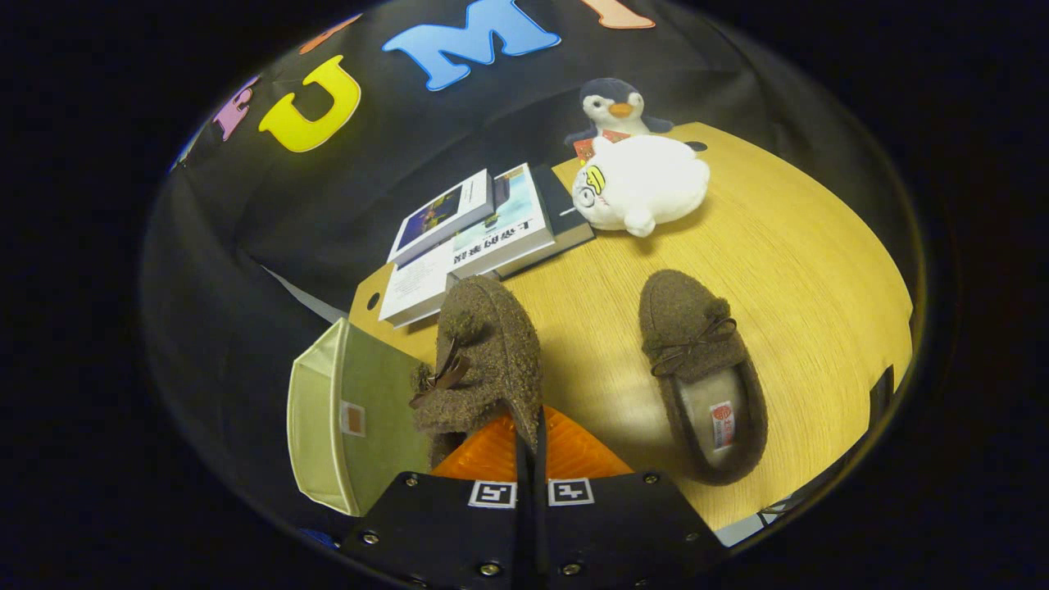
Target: Open the storage box then place both shoes into the box .Put the left shoe in first, then the right shoe, with the right side of both shoes facing outward in a uniform manner.
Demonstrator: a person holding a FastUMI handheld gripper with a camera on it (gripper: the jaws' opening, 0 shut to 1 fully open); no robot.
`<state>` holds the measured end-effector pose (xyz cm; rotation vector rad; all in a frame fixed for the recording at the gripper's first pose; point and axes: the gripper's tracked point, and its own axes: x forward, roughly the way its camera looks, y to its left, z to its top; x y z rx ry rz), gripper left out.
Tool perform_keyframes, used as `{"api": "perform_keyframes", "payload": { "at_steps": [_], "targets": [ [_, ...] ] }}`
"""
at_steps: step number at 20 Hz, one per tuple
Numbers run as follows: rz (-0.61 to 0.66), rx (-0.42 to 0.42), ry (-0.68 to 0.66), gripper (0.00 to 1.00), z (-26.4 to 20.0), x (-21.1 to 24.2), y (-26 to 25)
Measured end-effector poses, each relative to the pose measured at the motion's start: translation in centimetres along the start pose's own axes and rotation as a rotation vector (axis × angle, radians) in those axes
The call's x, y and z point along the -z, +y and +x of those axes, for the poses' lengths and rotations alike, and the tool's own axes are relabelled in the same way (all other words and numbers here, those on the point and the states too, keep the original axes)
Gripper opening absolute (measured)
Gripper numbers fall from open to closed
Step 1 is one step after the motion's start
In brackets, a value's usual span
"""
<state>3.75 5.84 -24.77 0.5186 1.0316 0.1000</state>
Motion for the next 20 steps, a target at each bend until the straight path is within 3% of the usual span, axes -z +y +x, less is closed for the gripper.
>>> {"api": "perform_keyframes", "payload": {
  "at_steps": [10, 20],
  "targets": [
    [-0.057, -0.115, -0.049, 0.00, -3.0, -2.0, 10.8],
    [-0.103, -0.198, 0.003, 0.00, -0.2, 1.2, 19.9]
  ]
}}
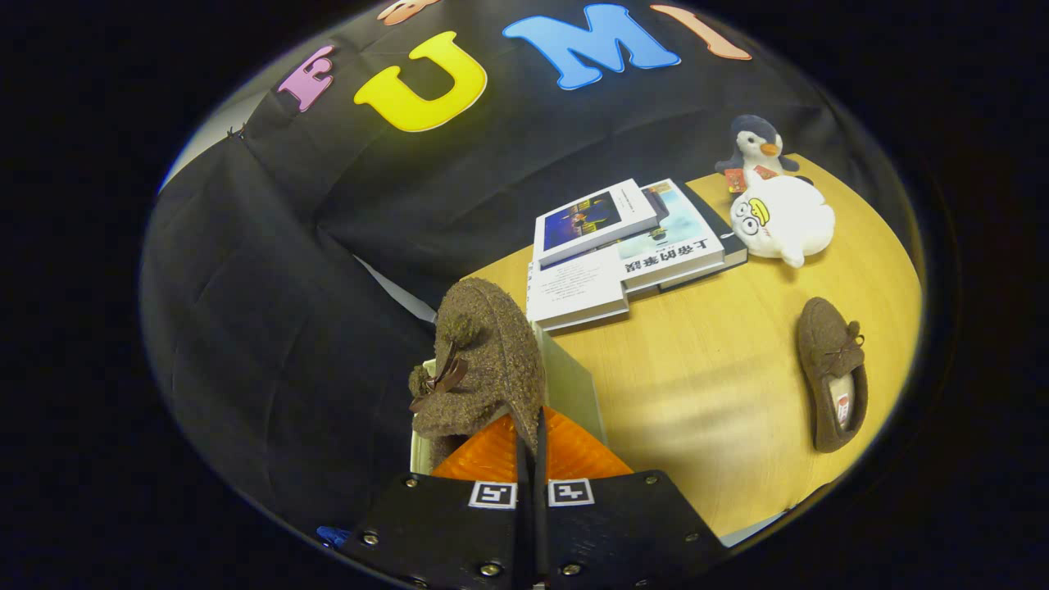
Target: Open the storage box then place both shoes into the box .Put the left shoe in first, then the right shoe, with the right side of both shoes facing outward in a uniform manner.
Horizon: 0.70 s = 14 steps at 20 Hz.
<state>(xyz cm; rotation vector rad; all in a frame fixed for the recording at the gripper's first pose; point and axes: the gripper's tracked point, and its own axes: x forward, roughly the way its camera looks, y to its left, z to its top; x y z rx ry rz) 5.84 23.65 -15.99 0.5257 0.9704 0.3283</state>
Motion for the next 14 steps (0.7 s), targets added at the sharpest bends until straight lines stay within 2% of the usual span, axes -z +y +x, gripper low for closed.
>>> {"api": "perform_keyframes", "payload": {
  "at_steps": [8, 14],
  "targets": [
    [-0.018, 0.000, 0.072, 0.00, 4.6, 4.0, 3.4],
    [-0.014, 0.051, 0.125, 0.00, 8.3, 7.8, 3.7]
  ]
}}
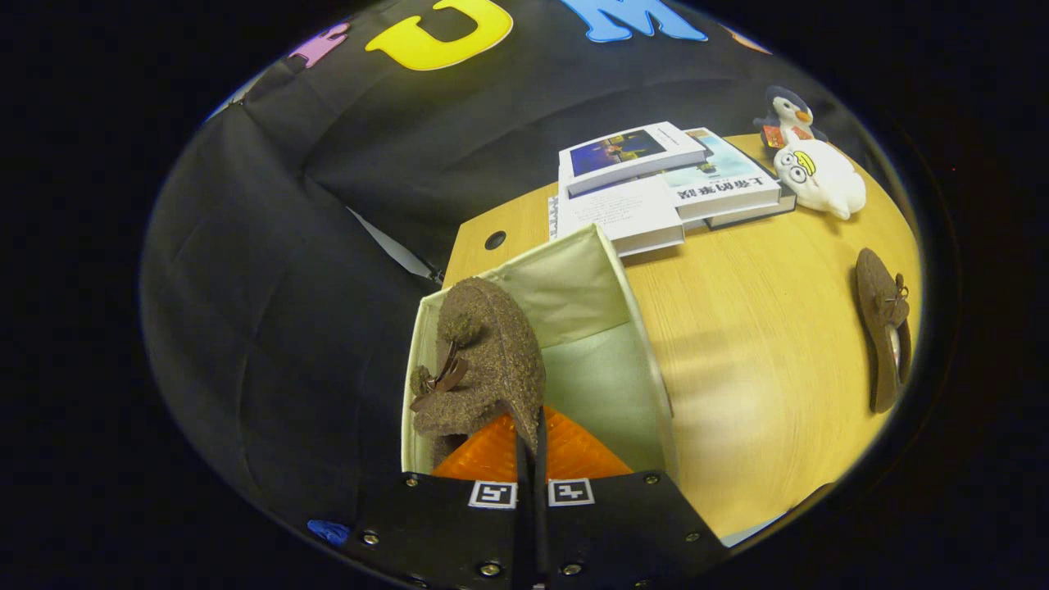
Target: Open the storage box then place both shoes into the box .Put the left shoe in first, then the right shoe, with the right side of both shoes facing outward in a uniform manner.
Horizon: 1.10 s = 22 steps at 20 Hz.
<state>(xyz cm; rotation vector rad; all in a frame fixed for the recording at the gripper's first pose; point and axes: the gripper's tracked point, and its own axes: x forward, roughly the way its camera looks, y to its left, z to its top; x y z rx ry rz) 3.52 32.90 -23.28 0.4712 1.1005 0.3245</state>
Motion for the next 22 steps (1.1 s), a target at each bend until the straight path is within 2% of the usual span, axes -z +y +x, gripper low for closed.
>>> {"api": "perform_keyframes", "payload": {
  "at_steps": [8, 13, 14, 16, 17, 19, 20, 22],
  "targets": [
    [0.018, 0.082, 0.045, 0.00, 3.7, 2.9, 0.0],
    [-0.055, 0.089, 0.099, 0.04, 4.4, 5.1, 0.8],
    [-0.068, 0.066, 0.115, 0.09, 4.2, 5.7, 1.2],
    [-0.086, 0.018, 0.090, 0.34, 3.6, 5.0, 2.3],
    [-0.094, -0.010, 0.086, 0.34, 3.1, 4.8, 2.9],
    [-0.125, -0.063, 0.070, 0.77, 1.9, 4.2, 4.1],
    [-0.156, -0.061, 0.055, 0.98, 1.4, 3.8, 4.0],
    [-0.220, -0.067, 0.016, 0.98, 0.0, 2.8, 4.1]
  ]
}}
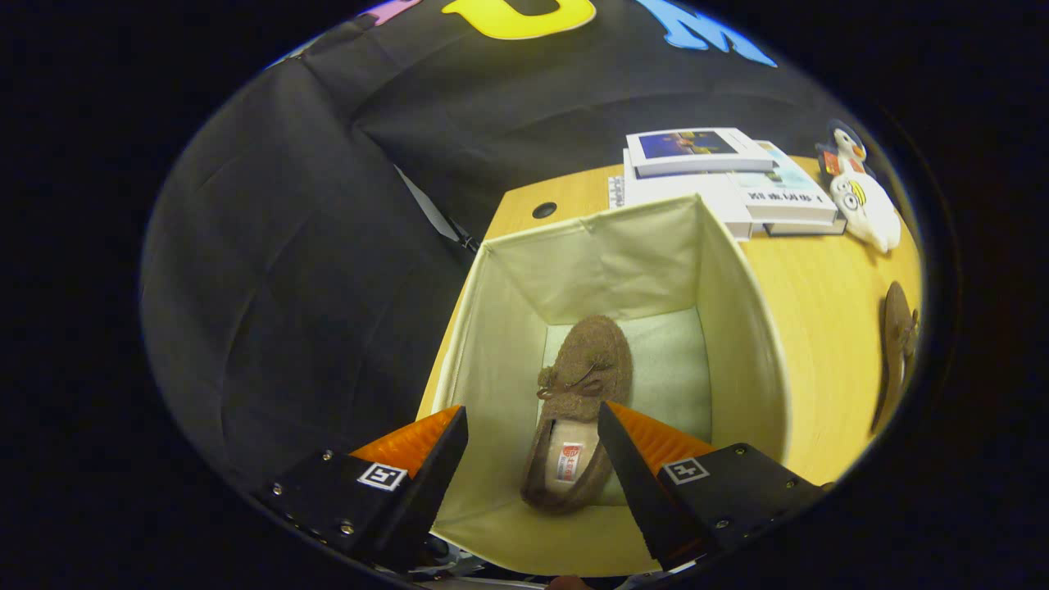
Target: Open the storage box then place both shoes into the box .Put the left shoe in first, then the right shoe, with the right side of both shoes facing outward in a uniform manner.
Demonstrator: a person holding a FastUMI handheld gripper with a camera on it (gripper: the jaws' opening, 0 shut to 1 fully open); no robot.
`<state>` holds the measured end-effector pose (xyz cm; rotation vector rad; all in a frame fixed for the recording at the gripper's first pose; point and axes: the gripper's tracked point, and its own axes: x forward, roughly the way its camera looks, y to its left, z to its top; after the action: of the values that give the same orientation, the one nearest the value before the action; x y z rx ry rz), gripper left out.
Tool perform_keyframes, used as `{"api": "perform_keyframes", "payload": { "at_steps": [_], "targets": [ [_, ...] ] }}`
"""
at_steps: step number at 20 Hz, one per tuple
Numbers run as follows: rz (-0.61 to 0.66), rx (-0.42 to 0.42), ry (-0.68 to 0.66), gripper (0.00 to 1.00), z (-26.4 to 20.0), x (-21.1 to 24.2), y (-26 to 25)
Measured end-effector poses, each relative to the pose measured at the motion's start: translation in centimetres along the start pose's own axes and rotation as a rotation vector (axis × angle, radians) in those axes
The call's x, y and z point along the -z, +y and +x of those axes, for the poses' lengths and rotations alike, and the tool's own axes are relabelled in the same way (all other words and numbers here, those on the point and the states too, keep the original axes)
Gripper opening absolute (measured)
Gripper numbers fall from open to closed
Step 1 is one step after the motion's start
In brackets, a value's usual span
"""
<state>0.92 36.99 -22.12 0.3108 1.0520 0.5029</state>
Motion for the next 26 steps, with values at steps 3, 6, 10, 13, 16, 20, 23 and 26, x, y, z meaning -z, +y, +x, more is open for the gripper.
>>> {"api": "perform_keyframes", "payload": {
  "at_steps": [3, 6, 10, 13, 16, 20, 23, 26],
  "targets": [
    [-0.060, -0.004, -0.045, 0.97, -2.1, -1.1, -0.2],
    [-0.097, 0.005, -0.083, 0.97, -4.2, -2.2, -1.2],
    [-0.122, 0.026, -0.126, 0.98, -6.2, -3.3, -3.5],
    [-0.118, 0.058, -0.144, 0.97, -7.3, -3.8, -5.6],
    [-0.117, 0.103, -0.156, 0.97, -8.6, -4.1, -8.2],
    [-0.104, 0.149, -0.173, 0.98, -10.4, -4.3, -11.7],
    [-0.081, 0.191, -0.183, 0.97, -11.8, -4.2, -14.9],
    [-0.069, 0.250, -0.195, 0.97, -13.3, -4.2, -18.6]
  ]
}}
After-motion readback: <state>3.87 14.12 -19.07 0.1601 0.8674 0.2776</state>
